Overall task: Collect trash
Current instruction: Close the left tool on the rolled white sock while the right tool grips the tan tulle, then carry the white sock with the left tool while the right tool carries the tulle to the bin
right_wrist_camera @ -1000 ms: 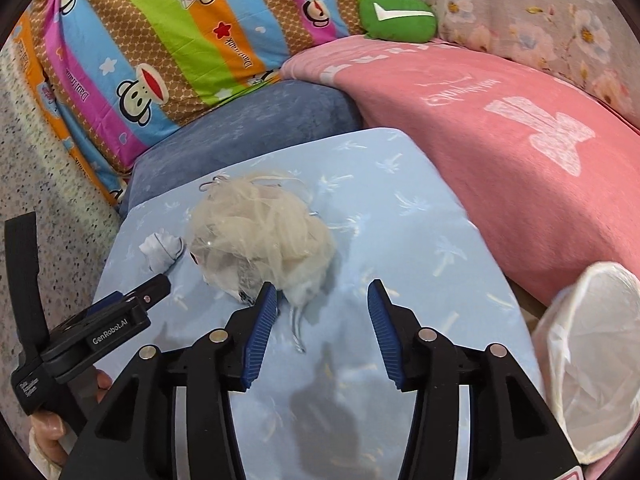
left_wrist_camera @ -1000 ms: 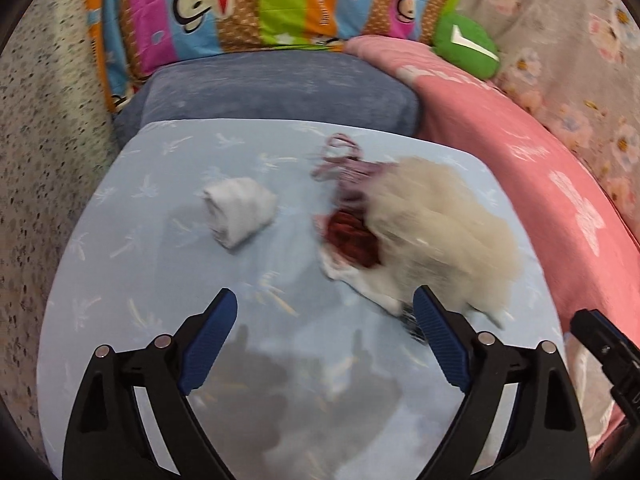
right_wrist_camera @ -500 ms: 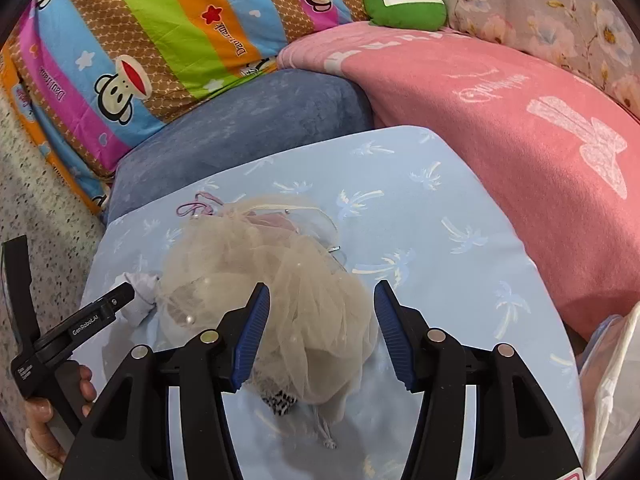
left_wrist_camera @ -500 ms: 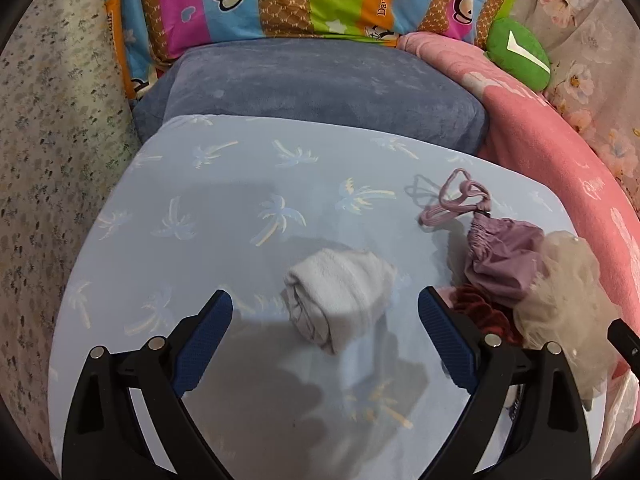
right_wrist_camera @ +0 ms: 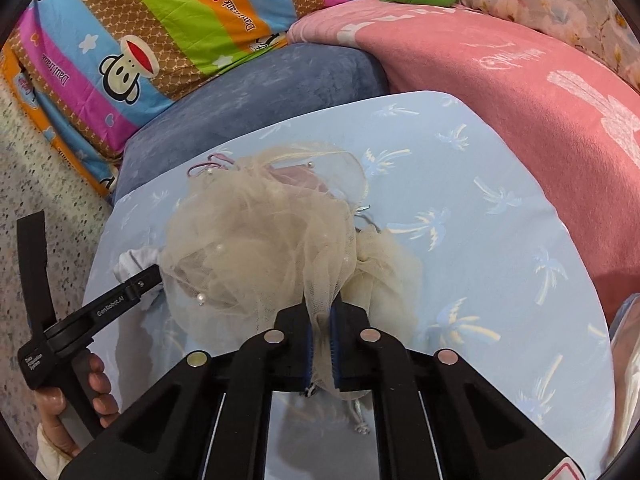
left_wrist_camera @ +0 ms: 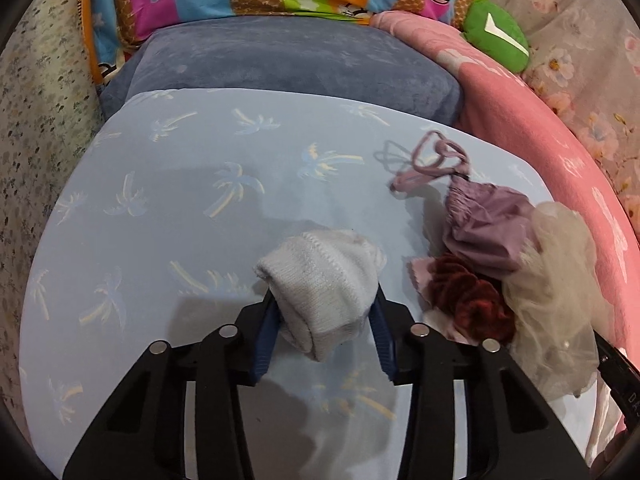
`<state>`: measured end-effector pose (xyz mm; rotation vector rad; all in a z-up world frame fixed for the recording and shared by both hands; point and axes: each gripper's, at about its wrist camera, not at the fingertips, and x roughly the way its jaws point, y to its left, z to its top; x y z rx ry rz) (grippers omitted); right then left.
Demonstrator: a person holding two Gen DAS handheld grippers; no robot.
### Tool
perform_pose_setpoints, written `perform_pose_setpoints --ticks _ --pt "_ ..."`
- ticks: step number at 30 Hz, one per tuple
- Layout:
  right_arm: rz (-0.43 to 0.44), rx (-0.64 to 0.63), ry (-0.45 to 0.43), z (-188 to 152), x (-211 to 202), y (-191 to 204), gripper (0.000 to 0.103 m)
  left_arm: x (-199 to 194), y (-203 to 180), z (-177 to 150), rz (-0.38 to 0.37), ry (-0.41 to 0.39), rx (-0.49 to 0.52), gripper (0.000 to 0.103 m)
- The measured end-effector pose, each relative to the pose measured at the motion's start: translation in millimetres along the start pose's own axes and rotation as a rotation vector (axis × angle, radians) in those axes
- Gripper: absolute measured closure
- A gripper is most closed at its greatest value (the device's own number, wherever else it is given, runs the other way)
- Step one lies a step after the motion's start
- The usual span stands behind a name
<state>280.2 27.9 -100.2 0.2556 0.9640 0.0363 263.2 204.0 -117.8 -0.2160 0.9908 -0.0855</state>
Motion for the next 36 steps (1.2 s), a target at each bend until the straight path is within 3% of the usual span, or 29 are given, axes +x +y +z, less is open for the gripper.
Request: perform_pose_setpoints --ticks 10,18,36 --pt "0.039 -0.012 -0.081 -7 -65 5 0.099 -46 -39 -12 -0.037 -0.044 0.045 0.064" --pt "0.044 0.018 -0.169 -13 -127 -13 0.099 -84 -79 -30 -0.082 -0.079 0.109 0.064" --pt "-0.039 0.161 -0.312 -49 -236 -128 0.099 -127 -210 -85 -0.219 -0.088 0.329 0.064"
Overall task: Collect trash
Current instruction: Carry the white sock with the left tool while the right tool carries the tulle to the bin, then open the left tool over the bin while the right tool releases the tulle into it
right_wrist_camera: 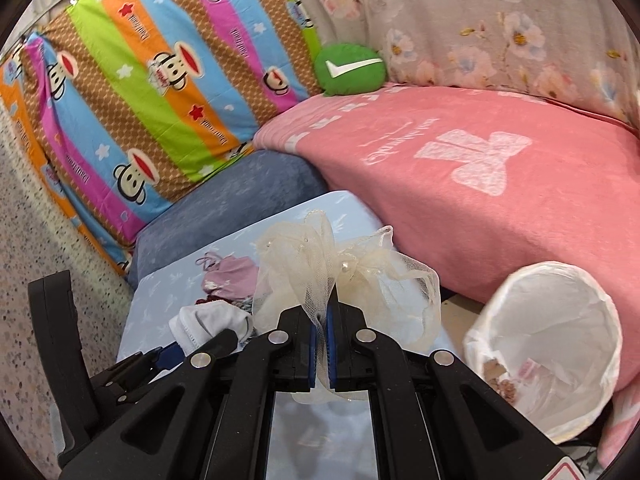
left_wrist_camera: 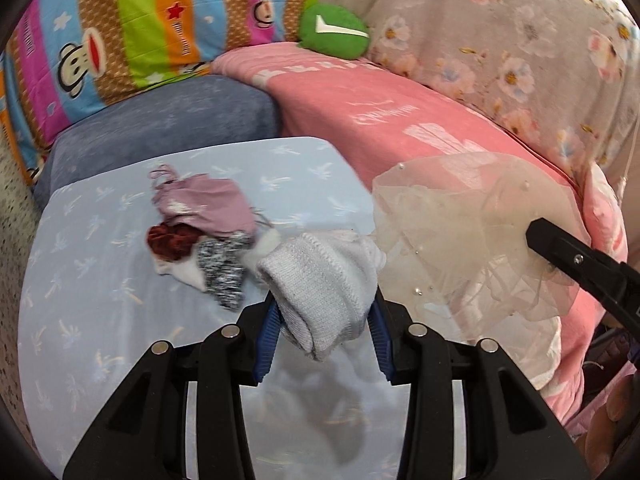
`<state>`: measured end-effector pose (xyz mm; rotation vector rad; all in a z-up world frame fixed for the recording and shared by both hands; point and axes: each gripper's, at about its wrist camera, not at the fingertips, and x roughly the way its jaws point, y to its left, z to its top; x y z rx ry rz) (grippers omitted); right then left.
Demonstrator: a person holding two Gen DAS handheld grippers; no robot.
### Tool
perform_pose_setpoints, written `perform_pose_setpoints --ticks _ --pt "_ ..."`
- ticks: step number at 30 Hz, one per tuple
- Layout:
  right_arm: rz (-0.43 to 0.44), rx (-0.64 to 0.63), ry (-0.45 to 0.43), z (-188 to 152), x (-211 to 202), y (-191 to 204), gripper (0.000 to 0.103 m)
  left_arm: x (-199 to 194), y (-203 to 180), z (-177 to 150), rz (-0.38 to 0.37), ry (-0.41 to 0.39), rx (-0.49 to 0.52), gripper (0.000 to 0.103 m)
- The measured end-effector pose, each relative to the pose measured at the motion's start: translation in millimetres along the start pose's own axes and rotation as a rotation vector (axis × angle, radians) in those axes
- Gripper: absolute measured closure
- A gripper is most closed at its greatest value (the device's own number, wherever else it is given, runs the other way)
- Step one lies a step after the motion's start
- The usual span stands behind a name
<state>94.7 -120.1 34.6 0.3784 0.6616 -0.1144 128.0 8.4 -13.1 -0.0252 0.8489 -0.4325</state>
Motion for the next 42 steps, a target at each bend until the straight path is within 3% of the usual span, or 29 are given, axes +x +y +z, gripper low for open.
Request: perform_pose_setpoints --ticks 14,23,25,26,29,42 --pt "-0.155 0.151 -0.052 -12 -58 -135 0.099 23 -133 -18 -0.159 0.063 0.210 0.064" --pt "-0.217 0.215 -0.050 -22 -75 -190 0.098 40 -194 -33 -0.222 0.116 0.298 0.058" --pt "-0.225 0.224 -0.050 -23 -77 -196 0.093 43 -203 -34 -0.221 0.115 0.311 0.052" --pt "-0.231 0.229 -0.053 -24 -78 -199 0.092 44 -206 -34 -0.217 0.113 0.312 0.043" --pt "-0.232 0.235 -0.049 -24 -78 -205 0.092 44 -211 -33 -0.212 0.095 0.304 0.027" --pt "-0.223 0.228 -0.030 -25 -69 -204 0.086 51 -203 -31 -0.152 0.092 0.270 0.025"
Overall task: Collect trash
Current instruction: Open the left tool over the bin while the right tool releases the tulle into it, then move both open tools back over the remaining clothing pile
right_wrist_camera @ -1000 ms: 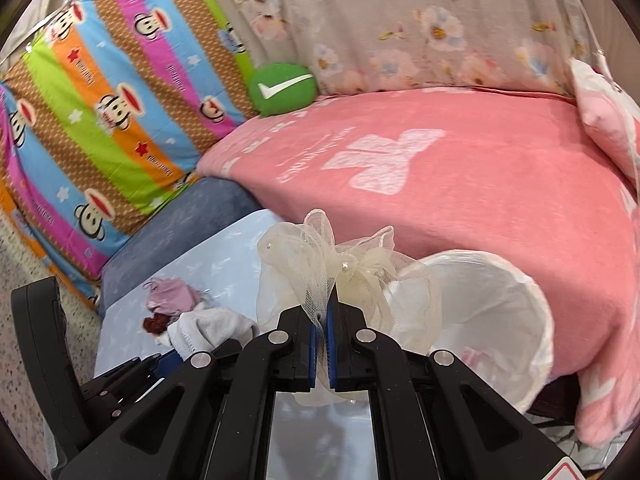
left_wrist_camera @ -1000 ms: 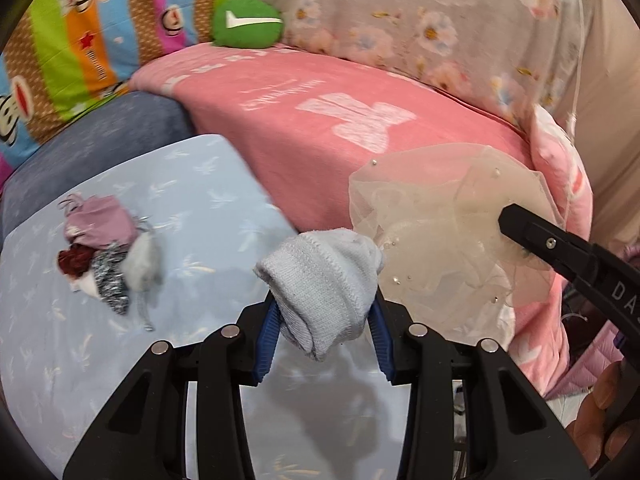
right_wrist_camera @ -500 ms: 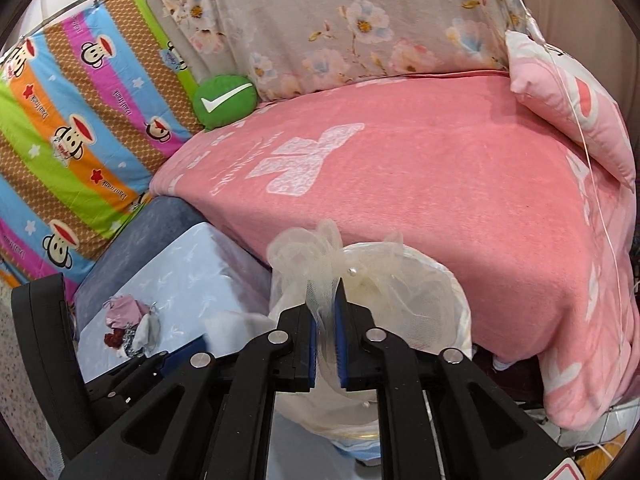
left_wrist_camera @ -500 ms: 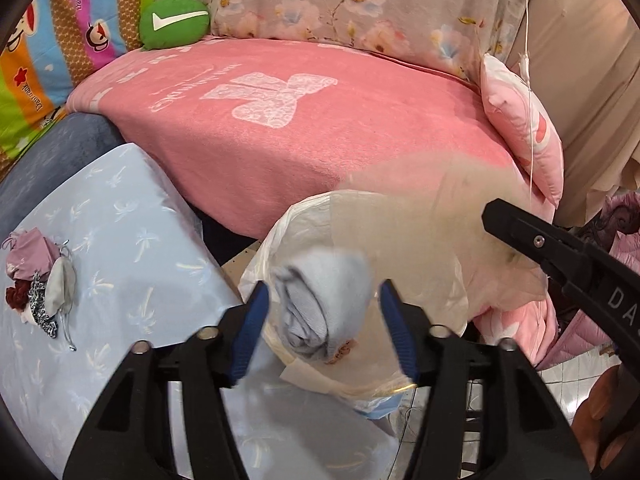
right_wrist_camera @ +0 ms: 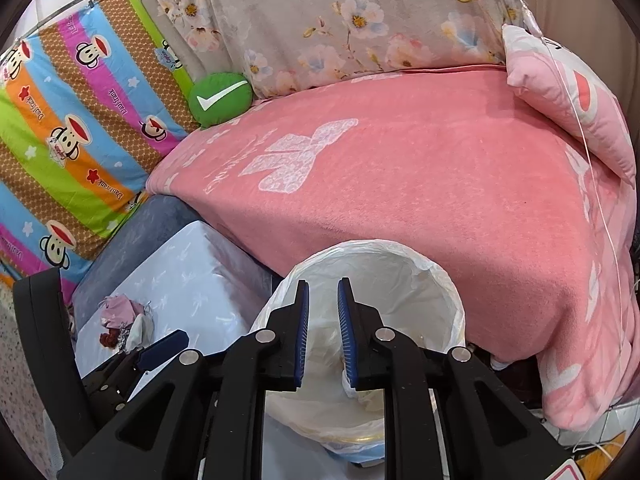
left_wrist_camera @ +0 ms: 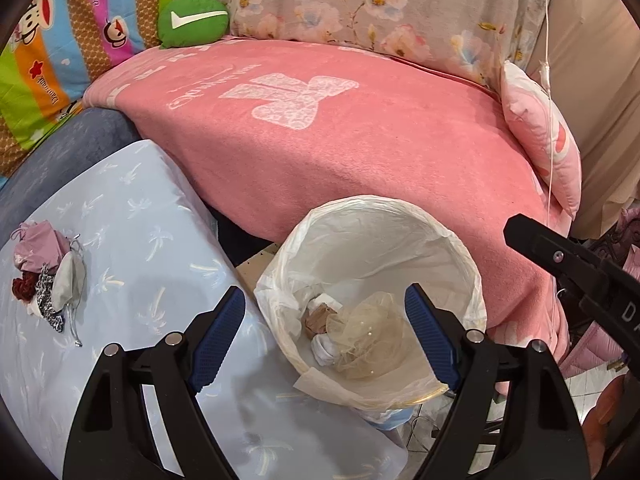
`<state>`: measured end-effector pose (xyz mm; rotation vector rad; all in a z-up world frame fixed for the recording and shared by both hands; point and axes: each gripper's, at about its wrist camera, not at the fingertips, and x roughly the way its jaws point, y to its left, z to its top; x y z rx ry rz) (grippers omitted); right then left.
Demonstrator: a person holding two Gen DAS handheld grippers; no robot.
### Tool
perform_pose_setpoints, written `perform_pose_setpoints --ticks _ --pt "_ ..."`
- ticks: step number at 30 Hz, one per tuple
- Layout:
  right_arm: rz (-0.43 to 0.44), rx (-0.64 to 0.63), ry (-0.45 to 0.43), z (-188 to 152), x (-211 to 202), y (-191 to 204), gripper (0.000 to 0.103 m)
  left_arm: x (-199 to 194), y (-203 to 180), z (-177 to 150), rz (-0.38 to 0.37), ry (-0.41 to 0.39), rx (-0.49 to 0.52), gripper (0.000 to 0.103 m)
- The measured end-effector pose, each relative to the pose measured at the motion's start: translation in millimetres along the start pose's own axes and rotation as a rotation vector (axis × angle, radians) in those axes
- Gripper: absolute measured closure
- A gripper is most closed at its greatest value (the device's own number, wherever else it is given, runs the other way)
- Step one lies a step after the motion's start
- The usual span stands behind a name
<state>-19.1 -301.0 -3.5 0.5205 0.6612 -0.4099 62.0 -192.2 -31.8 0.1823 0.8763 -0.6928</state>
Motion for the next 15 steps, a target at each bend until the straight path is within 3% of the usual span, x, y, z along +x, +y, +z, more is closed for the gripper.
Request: perform_pose_setpoints --ticks 15 --pt "0.038 -0.069 0.044 -12 13 40 0.082 -10 38 -10 0.048 -0.009 -0.074 0.025"
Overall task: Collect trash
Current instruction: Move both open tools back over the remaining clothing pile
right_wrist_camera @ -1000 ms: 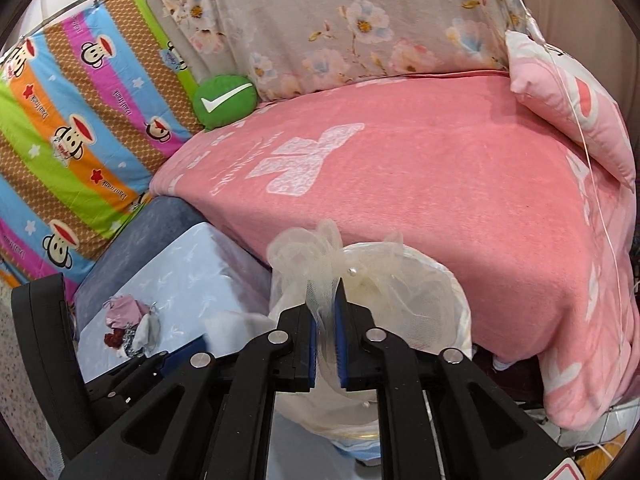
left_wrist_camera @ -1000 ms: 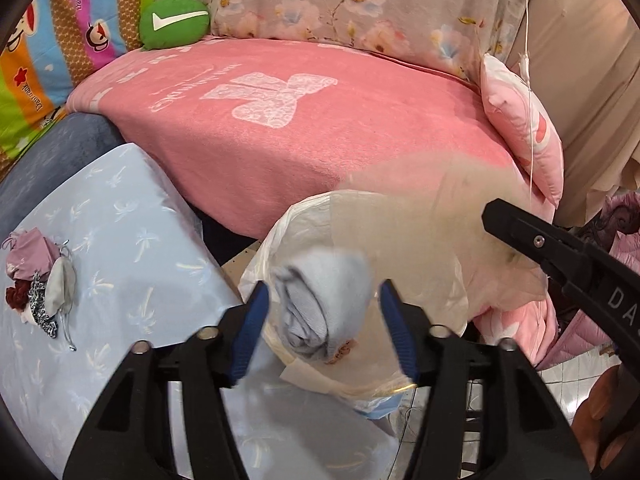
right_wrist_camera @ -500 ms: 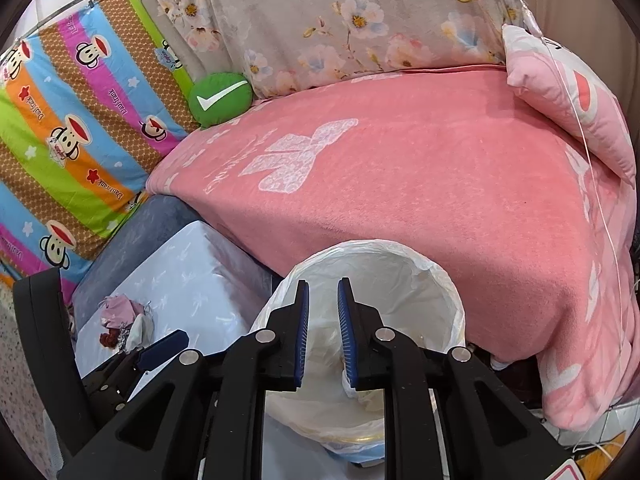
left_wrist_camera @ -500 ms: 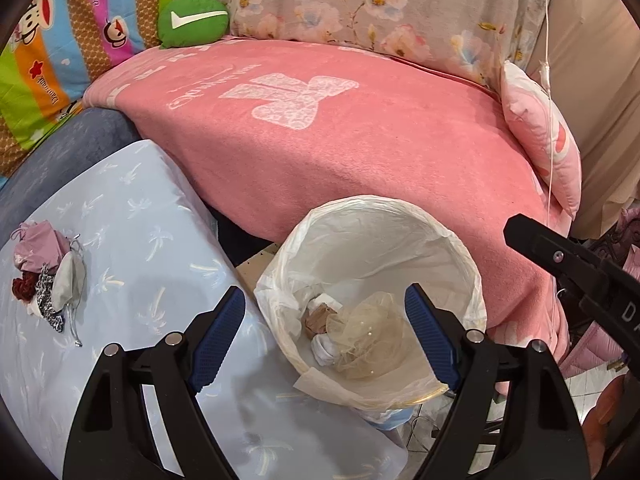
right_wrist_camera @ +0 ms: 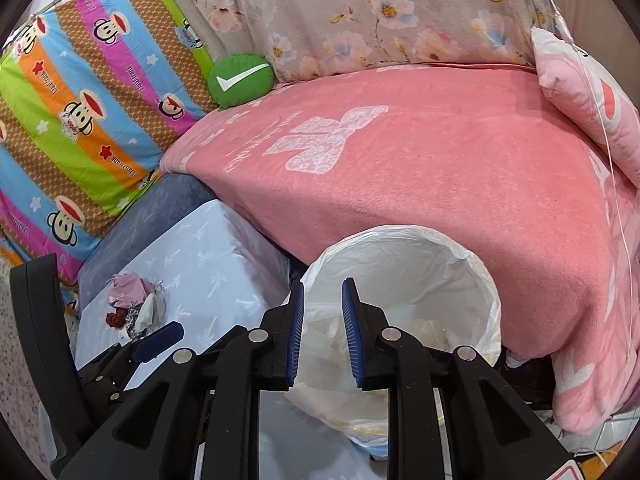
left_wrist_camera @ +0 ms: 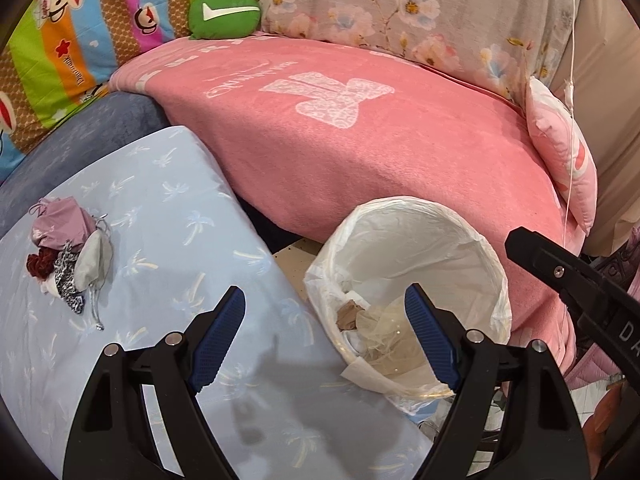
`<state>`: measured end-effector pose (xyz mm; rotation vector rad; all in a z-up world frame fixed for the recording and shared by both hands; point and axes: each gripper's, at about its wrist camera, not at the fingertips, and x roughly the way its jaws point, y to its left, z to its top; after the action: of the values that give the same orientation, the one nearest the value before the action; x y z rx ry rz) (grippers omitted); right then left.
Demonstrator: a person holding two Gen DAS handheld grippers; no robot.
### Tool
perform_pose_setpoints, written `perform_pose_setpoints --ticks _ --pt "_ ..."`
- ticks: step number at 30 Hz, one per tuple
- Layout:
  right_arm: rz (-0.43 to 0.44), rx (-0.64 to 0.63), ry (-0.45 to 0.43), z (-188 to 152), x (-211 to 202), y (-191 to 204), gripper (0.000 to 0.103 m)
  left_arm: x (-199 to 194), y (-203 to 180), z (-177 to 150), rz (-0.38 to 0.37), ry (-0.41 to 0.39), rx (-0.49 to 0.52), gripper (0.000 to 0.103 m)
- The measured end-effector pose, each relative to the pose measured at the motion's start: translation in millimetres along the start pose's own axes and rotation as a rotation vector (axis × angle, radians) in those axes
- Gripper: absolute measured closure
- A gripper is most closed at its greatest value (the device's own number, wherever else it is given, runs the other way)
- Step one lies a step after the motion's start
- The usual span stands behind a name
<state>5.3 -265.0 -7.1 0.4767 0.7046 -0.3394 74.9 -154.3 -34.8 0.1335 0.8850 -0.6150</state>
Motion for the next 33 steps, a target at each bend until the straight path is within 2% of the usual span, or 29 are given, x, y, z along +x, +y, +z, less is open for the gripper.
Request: perform_pose_setpoints --ticks 18,20,25,33 --pt "0.066 -0.116 0.061 -15 24 71 0.080 -13 81 -12 0.076 -0.005 -0.156 0.024" --pt "0.073 -0.129 0.069 -17 27 80 0.076 -13 92 -13 0.086 -0.004 -0.176 0.023" --pt "0.094 -0.163 0.093 -23 38 104 0.076 -16 119 -19 0.112 -0.002 -0.219 0.018" --pt "0.125 -0.222 0.141 -36 62 146 0.076 -15 167 -30 0.150 0.012 -0.302 0.017"
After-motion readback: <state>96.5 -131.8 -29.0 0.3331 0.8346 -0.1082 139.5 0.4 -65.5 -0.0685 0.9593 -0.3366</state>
